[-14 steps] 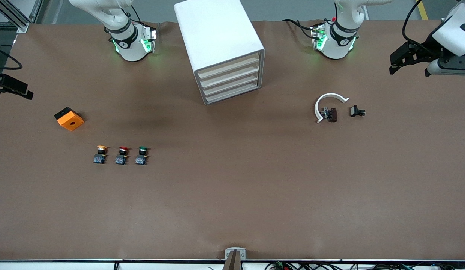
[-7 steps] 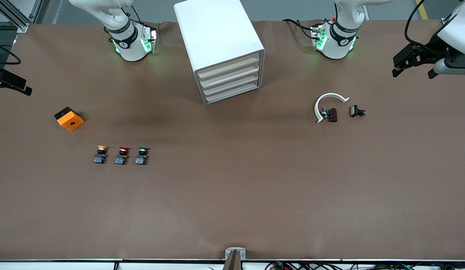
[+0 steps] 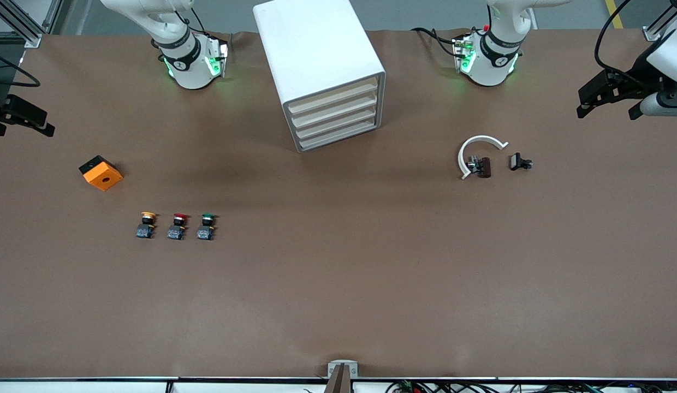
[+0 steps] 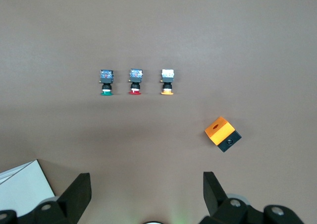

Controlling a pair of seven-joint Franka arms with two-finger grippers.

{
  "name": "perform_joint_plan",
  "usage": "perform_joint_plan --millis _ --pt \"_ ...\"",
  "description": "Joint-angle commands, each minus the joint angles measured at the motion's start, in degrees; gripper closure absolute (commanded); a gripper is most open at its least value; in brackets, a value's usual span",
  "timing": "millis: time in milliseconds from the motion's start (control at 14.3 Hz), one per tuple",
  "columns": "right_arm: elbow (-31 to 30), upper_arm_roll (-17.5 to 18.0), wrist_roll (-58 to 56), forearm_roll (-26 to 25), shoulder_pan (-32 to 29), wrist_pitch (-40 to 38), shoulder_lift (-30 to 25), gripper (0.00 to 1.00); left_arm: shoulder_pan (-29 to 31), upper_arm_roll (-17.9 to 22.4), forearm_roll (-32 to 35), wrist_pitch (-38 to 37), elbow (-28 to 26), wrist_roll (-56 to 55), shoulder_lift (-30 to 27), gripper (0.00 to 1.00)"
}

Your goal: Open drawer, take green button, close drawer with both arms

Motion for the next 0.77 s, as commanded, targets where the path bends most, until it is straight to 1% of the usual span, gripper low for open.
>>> perform_joint_plan --millis 0,140,491,701 --pt "-1.42 1.27 -0.61 0.43 -1.04 0.88 -1.77 0.00 0.48 -0.39 0.19 -1.00 0.40 -1.86 -0.22 0.00" --pt "-1.42 1.27 -0.53 0.43 -0.86 0.97 -1.77 0.00 0.48 -0.65 0.19 -1.00 0.23 -3.54 -0.39 0.00" --pt "-0.98 1.18 -0.53 0.07 -1.04 2.20 -1.86 0.00 0.48 -0.91 0.28 -0.74 -1.09 -3.81 -1.53 0.00" --pt "-0.98 1.10 -0.53 0.07 -1.04 2.20 -1.77 0.00 0.48 -0.91 0.37 0.31 -3.72 -3.89 -3.20 0.00"
